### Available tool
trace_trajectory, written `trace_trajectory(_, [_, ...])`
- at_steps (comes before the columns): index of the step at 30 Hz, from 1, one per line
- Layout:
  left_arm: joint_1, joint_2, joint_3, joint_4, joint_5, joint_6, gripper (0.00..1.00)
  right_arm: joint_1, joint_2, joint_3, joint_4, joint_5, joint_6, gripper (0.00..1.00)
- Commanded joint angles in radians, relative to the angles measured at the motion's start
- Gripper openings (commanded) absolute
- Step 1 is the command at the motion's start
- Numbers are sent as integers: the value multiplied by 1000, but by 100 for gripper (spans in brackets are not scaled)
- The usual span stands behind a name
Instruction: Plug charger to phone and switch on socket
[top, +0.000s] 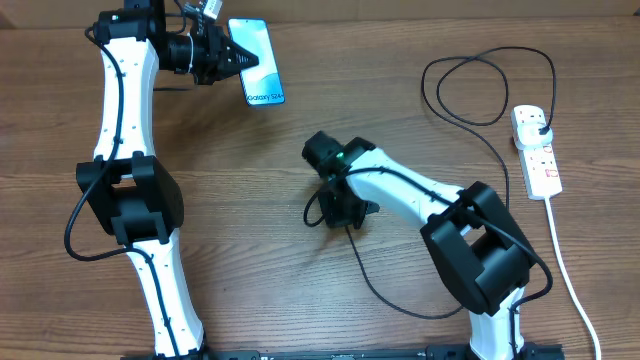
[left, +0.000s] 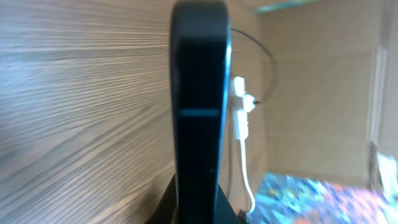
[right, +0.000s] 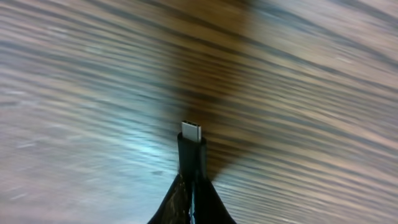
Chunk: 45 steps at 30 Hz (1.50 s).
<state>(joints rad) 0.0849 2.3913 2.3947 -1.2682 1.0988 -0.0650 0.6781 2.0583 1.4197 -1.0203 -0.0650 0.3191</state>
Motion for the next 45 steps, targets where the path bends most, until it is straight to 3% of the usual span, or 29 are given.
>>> trace_trajectory(1, [-6,-42,16,2,255,164,4,-51,-22,55,11,-261,-100,4])
trace_trajectory(8, [-6,-42,16,42,473,208,4,-201,-123,61,85,-705,-224,4])
trace_trajectory(16, [-8,-42,16,45,483,206,4,-245,-138,61,138,-929,-271,4])
trace_trajectory(20, [-11,-42,16,45,483,207,4,-241,-151,61,216,-909,-206,4])
trace_trajectory(24, [-18,-42,16,46,483,208,4,-232,-180,80,223,-757,-143,4])
trace_trajectory(45, [-35,-42,16,47,462,219,4,-169,-245,139,193,-682,-140,4])
